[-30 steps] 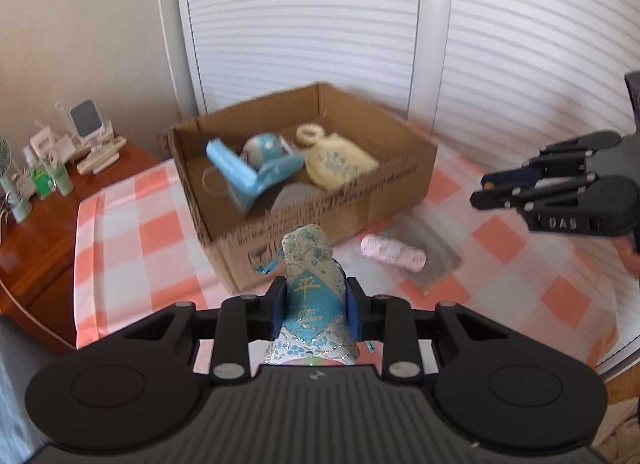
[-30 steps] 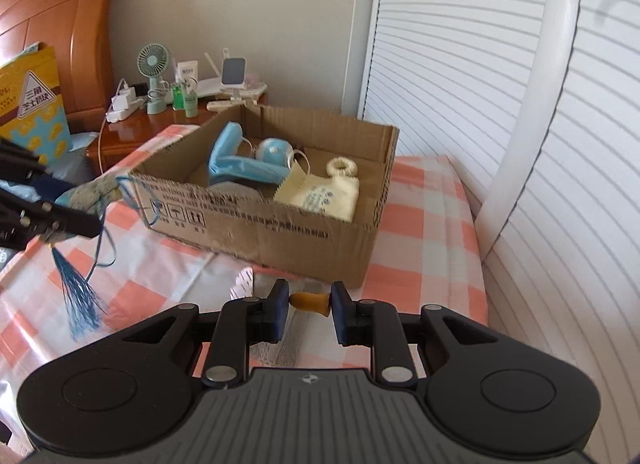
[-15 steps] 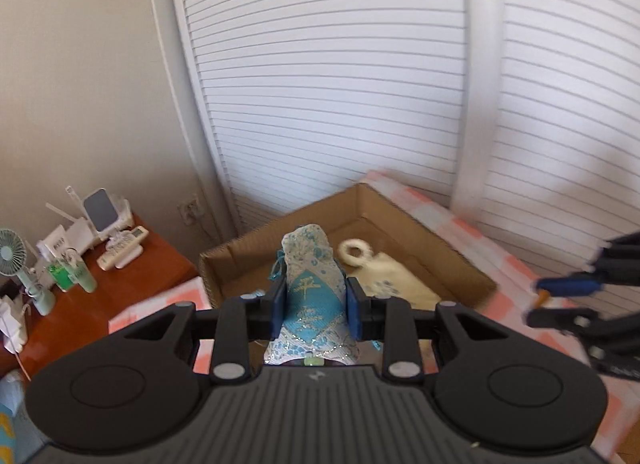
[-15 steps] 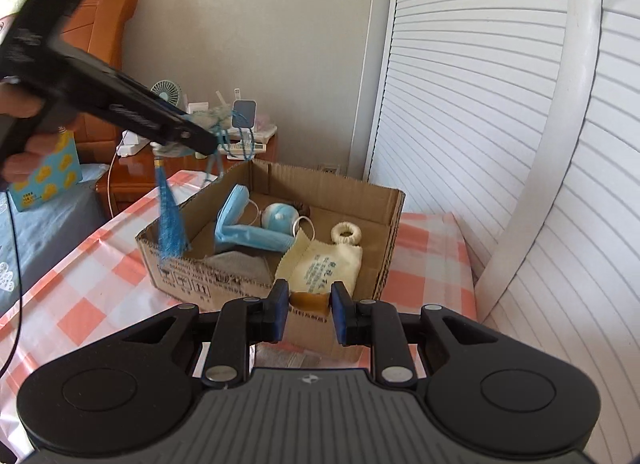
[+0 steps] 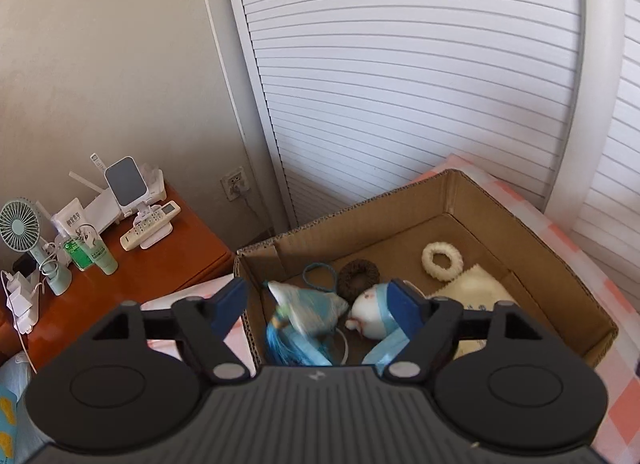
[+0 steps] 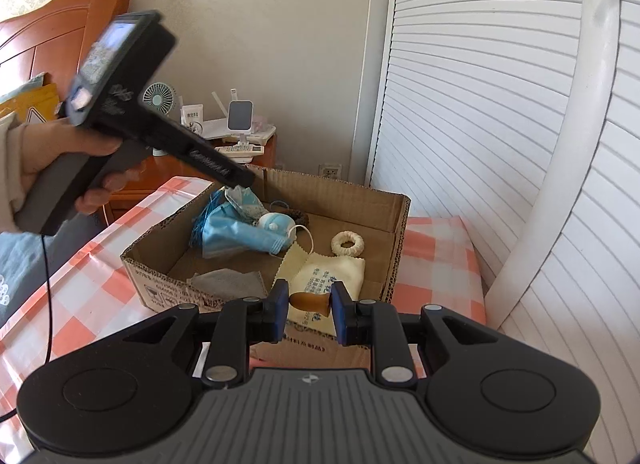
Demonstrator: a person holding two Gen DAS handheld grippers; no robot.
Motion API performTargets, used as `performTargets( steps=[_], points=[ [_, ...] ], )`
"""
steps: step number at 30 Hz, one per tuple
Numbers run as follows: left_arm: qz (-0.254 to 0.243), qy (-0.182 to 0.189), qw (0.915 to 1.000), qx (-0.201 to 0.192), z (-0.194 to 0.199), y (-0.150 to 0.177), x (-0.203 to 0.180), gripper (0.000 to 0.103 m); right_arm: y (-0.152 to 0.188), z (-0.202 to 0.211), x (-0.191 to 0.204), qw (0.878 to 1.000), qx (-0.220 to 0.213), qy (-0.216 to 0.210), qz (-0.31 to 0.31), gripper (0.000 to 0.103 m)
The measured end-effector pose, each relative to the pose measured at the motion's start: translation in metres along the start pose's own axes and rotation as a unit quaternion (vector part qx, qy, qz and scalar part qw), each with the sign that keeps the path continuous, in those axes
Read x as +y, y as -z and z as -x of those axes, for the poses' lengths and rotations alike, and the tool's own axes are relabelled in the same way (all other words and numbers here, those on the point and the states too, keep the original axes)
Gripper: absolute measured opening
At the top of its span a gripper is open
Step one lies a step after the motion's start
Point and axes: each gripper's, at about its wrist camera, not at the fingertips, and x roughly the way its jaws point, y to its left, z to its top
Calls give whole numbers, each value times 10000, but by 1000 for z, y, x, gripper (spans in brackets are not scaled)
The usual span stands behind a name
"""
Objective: Organize soft objects
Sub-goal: 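Lower the orange earplug into the box and open the right gripper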
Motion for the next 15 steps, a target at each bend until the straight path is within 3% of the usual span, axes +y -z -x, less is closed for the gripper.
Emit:
performTargets(
  steps=[3,15],
  points=[
    [-18,55,9999,-117,20,10,3,94,-7,-12,-2,10000,19,-42,-35,27],
    [-396,465,9981,36,85,55,-11,95,-45,-80,-1,9997,241,19,-98,27]
  ],
)
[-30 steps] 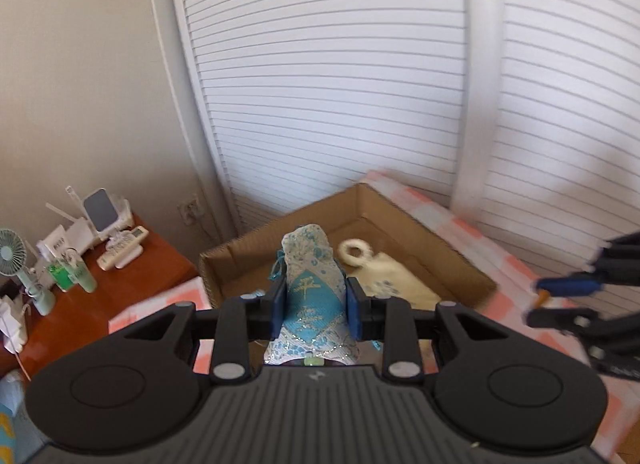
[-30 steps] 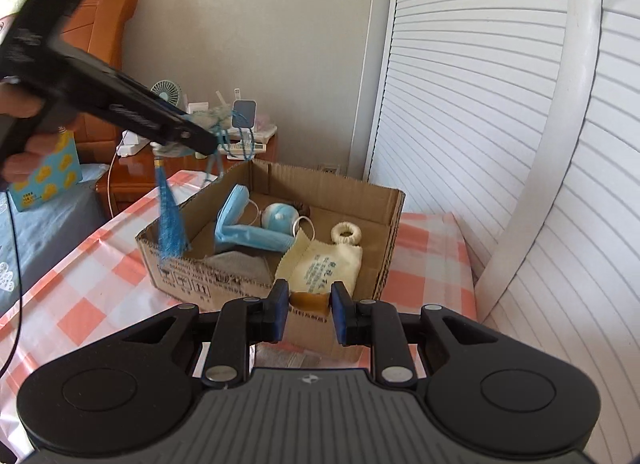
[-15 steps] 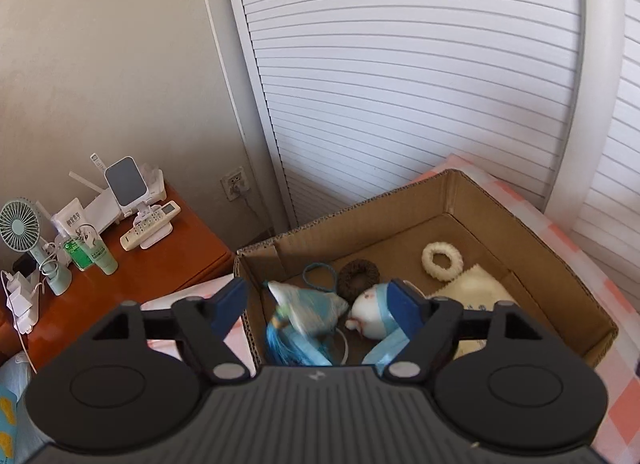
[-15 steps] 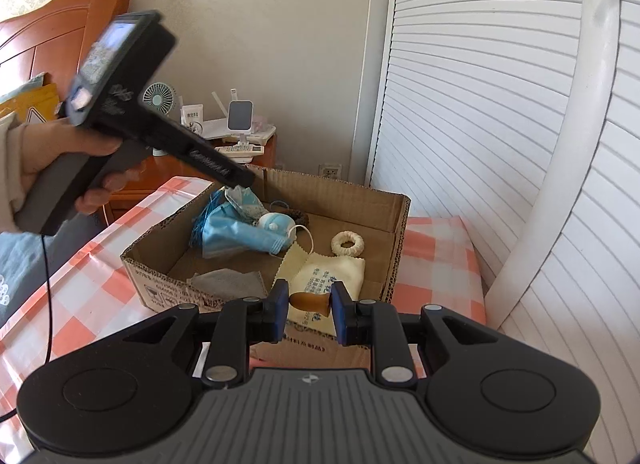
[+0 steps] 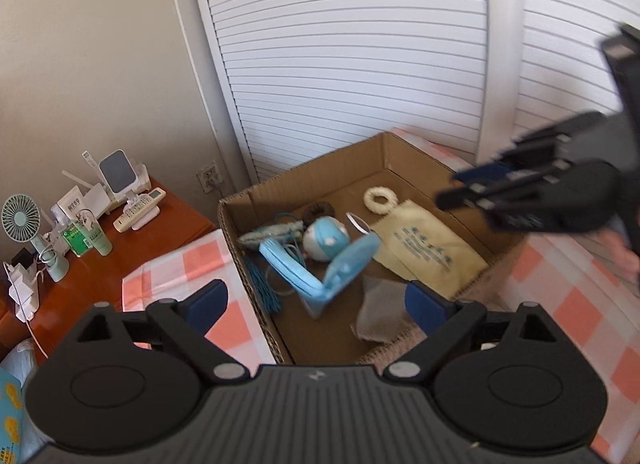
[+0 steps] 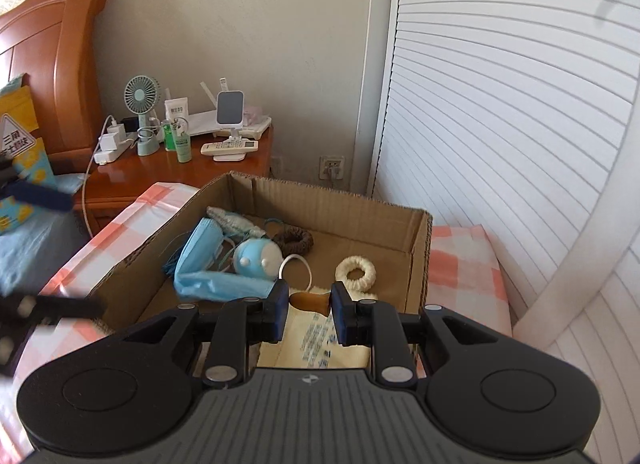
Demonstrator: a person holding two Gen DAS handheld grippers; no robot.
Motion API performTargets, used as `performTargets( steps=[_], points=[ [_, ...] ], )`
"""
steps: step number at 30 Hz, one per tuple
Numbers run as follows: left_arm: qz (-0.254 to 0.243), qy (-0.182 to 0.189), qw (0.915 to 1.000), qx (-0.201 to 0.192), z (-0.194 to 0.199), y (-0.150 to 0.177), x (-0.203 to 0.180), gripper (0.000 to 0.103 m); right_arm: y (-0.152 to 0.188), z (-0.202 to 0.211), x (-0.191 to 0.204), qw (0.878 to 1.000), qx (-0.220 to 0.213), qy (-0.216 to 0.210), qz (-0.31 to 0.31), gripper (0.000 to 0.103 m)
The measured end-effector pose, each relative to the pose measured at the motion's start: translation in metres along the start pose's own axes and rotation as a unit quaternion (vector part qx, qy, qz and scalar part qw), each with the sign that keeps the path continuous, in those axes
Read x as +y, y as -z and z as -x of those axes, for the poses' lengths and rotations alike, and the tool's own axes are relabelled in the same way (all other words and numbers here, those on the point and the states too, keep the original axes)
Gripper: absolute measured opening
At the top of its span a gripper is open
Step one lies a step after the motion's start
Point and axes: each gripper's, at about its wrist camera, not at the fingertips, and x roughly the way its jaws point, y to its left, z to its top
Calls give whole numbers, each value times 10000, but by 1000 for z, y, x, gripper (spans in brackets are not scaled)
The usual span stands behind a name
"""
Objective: Organize soft objects
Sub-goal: 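Lower the orange earplug into the box and open the right gripper, then withdraw both grippers from the box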
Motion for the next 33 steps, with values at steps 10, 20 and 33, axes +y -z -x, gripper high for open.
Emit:
performTargets(
  steps=[10,20,33],
  points=[
    [0,173,9998,78,14,22,-13,95,-17,-5,6,9991,-253,310,-146,101],
    [223,289,9993,-7,34,38,-19,95,12,42,28,9995,-223,94,-185,103],
    [5,362,9993,-45,49,66,-37,95,47,76,43,9990,-240,299,-207,103]
  ],
)
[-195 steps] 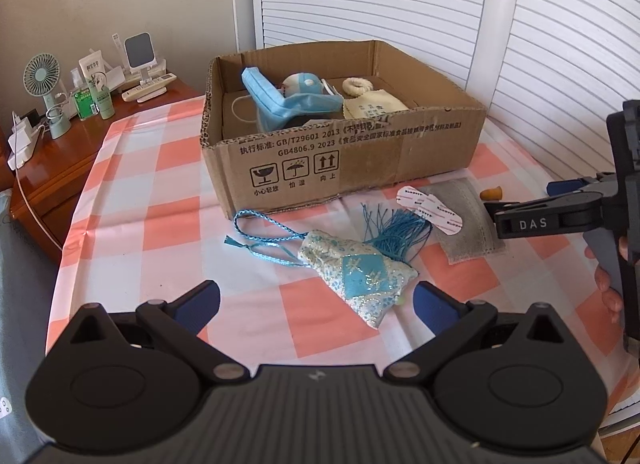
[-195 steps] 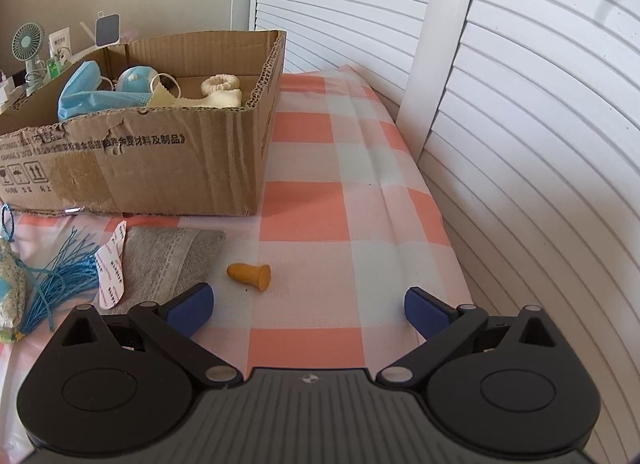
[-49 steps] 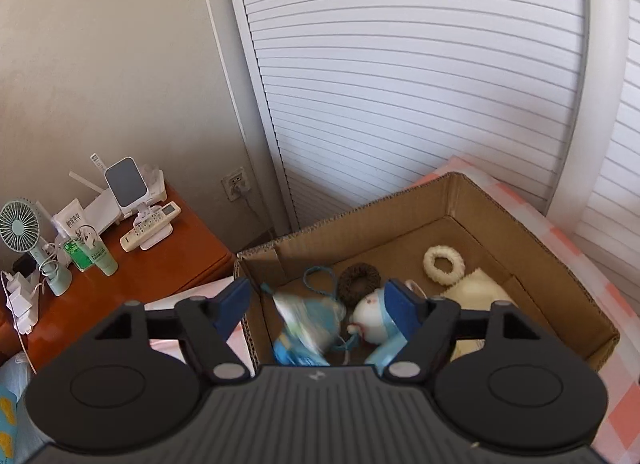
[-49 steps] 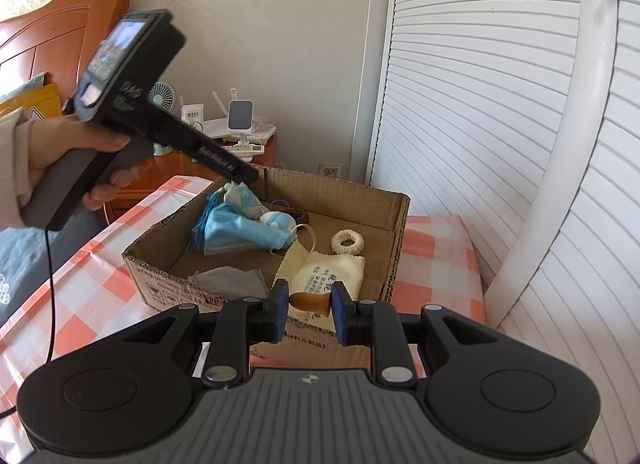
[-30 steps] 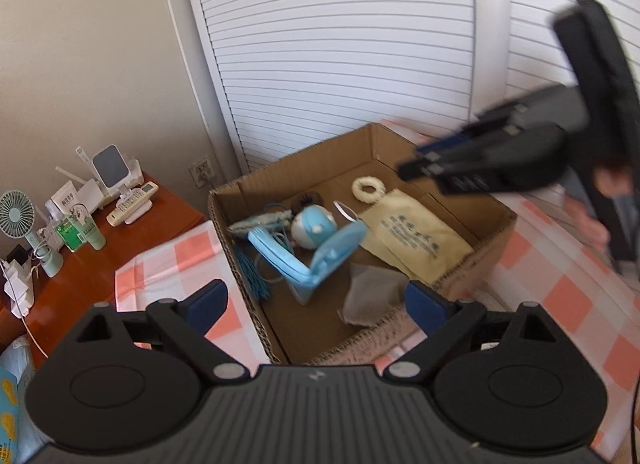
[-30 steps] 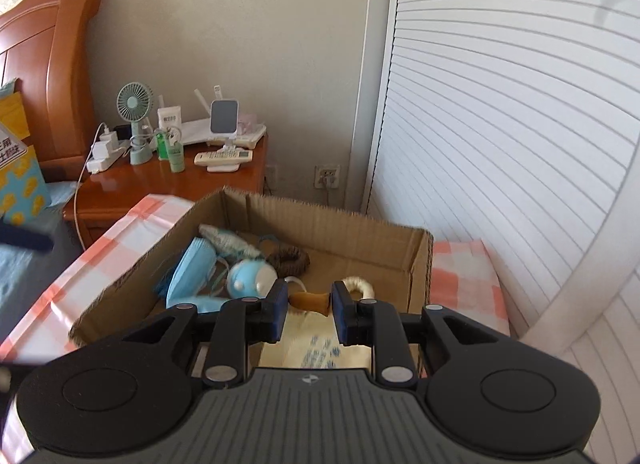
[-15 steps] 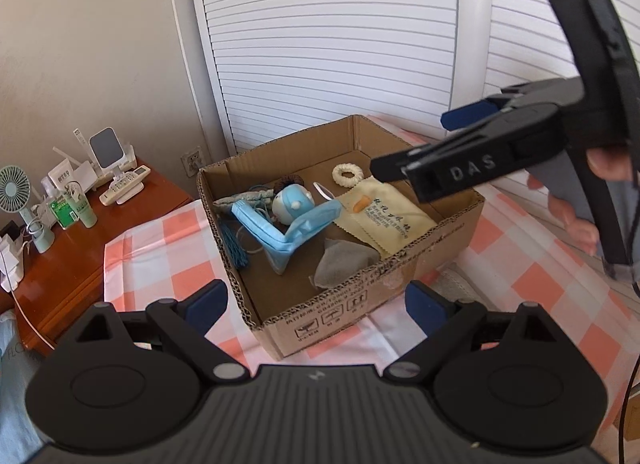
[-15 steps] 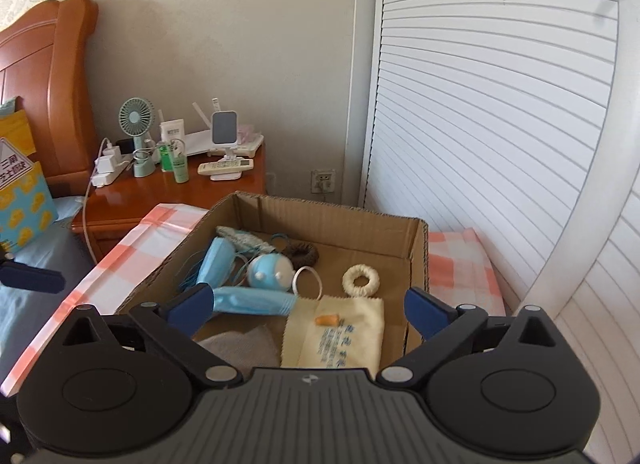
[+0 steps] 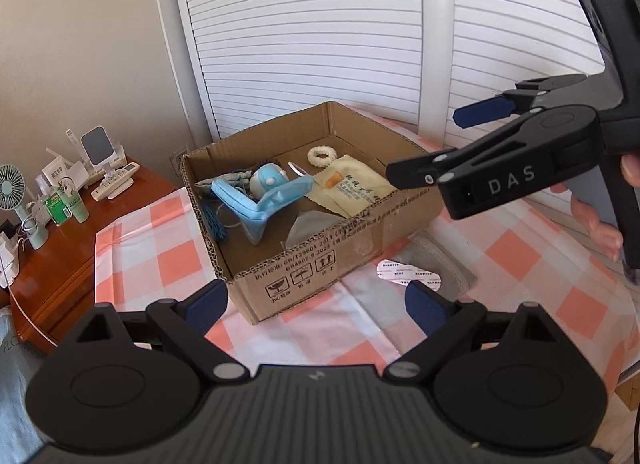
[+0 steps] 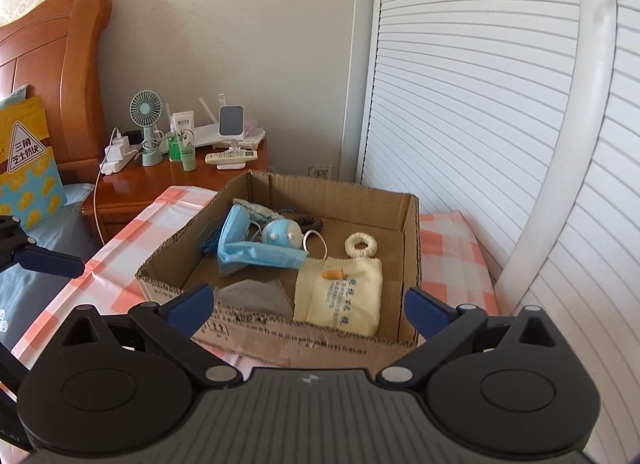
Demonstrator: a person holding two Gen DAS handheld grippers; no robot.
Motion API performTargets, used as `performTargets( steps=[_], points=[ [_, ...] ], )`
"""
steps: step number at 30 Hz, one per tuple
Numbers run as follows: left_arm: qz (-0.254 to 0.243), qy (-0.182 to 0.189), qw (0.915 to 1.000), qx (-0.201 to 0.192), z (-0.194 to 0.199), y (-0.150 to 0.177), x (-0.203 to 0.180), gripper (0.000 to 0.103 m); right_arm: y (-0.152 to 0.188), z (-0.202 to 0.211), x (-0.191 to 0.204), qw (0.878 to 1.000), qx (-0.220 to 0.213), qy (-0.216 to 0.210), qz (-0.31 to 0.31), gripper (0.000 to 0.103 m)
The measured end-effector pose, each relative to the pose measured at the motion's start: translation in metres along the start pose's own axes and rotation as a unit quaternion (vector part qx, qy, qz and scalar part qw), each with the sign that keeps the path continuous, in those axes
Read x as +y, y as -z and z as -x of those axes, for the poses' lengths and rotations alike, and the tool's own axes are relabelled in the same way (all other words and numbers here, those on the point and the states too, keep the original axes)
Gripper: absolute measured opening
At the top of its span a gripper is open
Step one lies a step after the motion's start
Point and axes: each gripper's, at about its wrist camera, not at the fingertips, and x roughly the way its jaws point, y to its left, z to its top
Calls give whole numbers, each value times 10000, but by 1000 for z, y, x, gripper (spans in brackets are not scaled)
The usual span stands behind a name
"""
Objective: Organize soft objects
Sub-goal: 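Withdraw both grippers from the box, then move the right gripper to the grey cloth while the left gripper approaches the white patch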
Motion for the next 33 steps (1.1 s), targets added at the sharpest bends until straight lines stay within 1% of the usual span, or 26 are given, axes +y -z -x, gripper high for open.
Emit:
performTargets(
  steps=[13,19,23,26,30,33],
  points=[
    [52,34,9999,-102,10,10,2,95,4,9,14,10000,-29,-19,92,103],
    [77,-5,9999,-120,7,12,-1,95,14,6,7,9999,90,60,46,103],
    [55,-46,9999,-131,6,15,-5,95,34,-6,1,9993,346,153,38,103],
    [138,-39,9998,-126,4,17,-6,96,54,-14,1,9982,536,267,99,103],
    [301,77,9995,-104,0,22,-5,97,78,-26,-1,9966,796,195,59,103],
    [324,31,9995,-60,-4,27,-5,97,91,-38,-2,9958,889,209,-2,103]
  ],
)
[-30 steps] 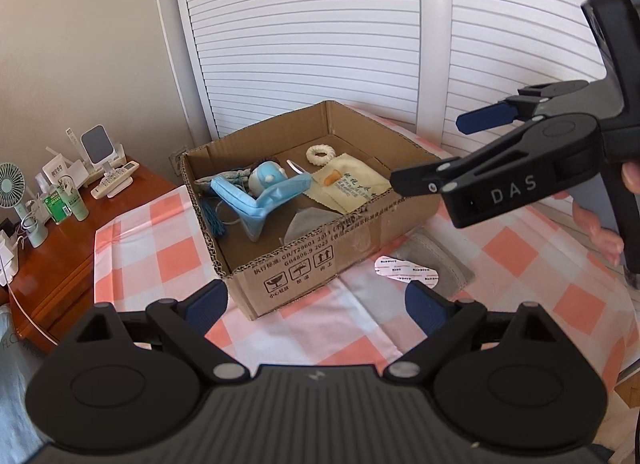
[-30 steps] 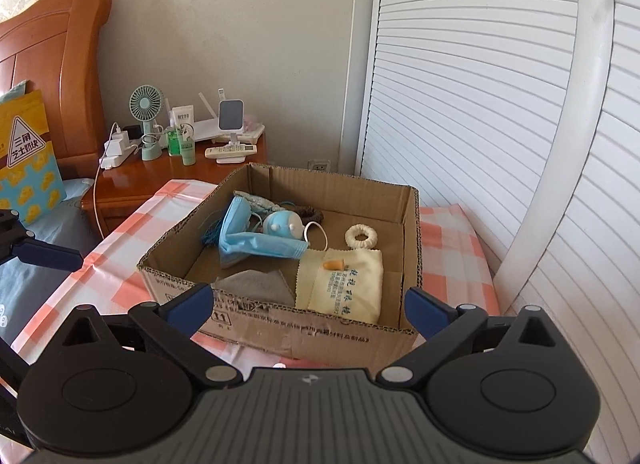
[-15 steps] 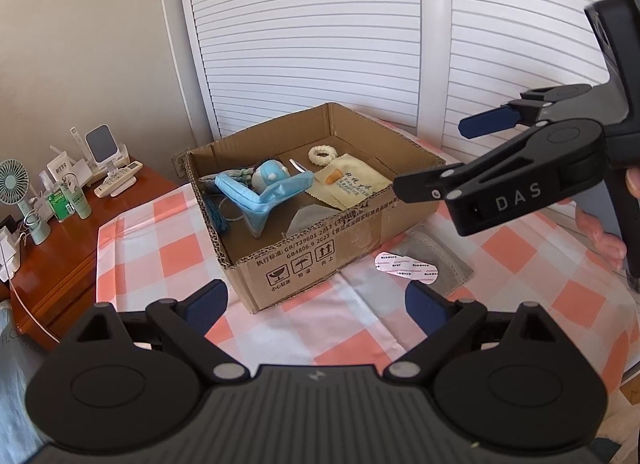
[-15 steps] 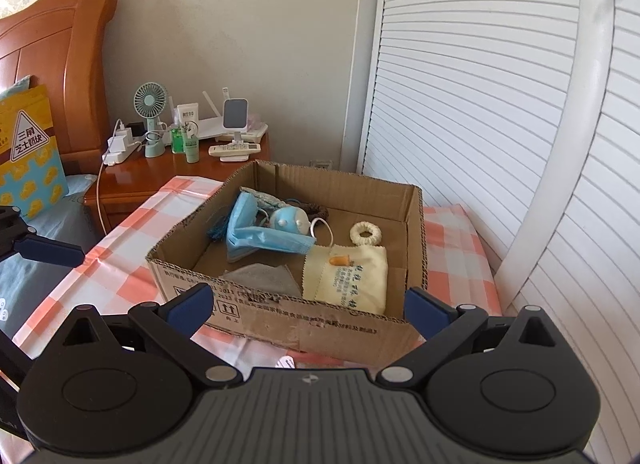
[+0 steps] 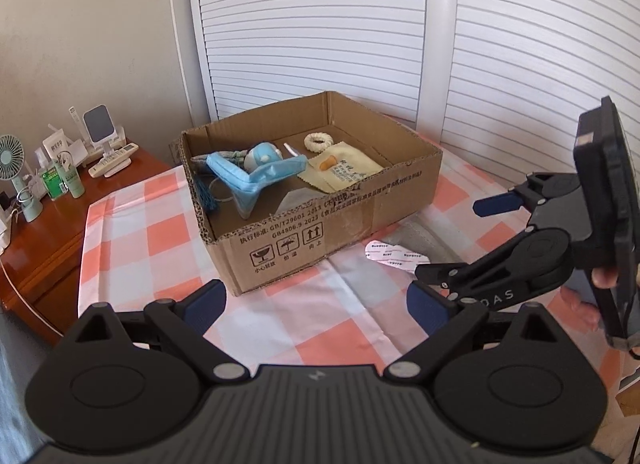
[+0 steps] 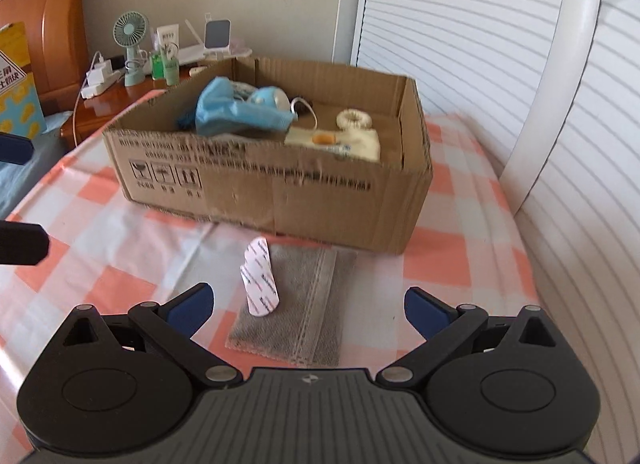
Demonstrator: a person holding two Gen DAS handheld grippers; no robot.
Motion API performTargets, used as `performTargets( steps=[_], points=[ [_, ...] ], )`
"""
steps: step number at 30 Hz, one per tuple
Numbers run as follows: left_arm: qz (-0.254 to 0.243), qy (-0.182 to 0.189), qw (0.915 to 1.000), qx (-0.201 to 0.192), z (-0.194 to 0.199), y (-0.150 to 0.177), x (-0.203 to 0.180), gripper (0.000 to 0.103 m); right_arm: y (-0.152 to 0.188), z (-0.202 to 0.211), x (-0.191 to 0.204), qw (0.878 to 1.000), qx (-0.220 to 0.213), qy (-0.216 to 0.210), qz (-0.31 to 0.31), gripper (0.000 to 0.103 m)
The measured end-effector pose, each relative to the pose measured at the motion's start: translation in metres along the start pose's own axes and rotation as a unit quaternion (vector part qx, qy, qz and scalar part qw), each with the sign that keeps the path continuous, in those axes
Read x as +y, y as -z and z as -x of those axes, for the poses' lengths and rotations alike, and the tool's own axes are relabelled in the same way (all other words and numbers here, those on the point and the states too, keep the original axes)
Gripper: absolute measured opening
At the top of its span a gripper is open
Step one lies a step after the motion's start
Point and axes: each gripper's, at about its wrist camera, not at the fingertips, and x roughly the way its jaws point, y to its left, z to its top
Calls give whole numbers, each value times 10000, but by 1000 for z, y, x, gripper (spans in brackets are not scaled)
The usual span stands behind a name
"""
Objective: Organize soft objects
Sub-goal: 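Move the right gripper to the grey cloth while the left gripper approaches the white patch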
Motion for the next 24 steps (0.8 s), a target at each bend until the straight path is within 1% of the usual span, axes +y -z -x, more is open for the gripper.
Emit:
performTargets(
  steps=[2,6,11,14,17,20,24],
  points=[
    [7,-71,10000,5,-3,4,0,97,2,-8,0,10000,42,11,-77,103],
    [211,-59,9997,105,-10,9,4,98,6,-15,-1,9998,33,60,-202,103],
    [279,-113,9994,146,-15,12,5,100,5,-4,-9,9988,-282,50,-403,103],
    [319,-117,9993,185,-21,12,4,100,-1,-8,-19,9977,-360,300,-496,103],
    [322,-36,9990,294,-29,11,2,101,-2,-24,-25,9973,-205,459,-526,103],
    [300,-15,9989,370,-34,11,-1,101,-1,-30,-25,9977,-161,342,-557,103],
    [356,22,9985,419,-36,13,-2,101,-1,-33,-17,9987,-100,184,-465,103]
  ],
)
